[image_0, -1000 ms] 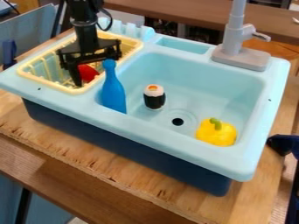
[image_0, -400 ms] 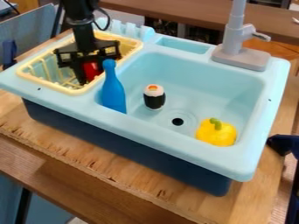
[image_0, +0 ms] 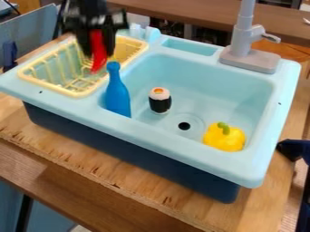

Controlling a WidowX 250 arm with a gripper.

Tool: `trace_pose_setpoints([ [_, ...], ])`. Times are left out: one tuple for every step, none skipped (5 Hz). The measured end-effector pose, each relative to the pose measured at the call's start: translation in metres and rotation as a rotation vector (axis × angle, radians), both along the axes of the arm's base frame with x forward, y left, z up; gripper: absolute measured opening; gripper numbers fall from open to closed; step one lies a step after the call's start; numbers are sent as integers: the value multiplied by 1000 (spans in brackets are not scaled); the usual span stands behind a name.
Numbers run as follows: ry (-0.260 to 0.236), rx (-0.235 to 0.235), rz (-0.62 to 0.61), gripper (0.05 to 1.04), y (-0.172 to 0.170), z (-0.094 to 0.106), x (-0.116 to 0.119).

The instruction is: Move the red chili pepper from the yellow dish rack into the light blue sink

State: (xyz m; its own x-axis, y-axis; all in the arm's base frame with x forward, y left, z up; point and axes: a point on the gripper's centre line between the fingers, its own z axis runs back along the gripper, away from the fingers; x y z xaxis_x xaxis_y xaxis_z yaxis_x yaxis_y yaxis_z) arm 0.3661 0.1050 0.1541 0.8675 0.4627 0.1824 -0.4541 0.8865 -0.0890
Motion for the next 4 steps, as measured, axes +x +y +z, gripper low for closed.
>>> trace_pose_setpoints([
  [-43, 39, -184, 465, -11, 40, 12],
  [-58, 31, -345, 465, -26, 62, 27],
  [-133, -70, -456, 465, -60, 65, 36],
  [-205, -286, -554, 465, -98, 36, 27],
])
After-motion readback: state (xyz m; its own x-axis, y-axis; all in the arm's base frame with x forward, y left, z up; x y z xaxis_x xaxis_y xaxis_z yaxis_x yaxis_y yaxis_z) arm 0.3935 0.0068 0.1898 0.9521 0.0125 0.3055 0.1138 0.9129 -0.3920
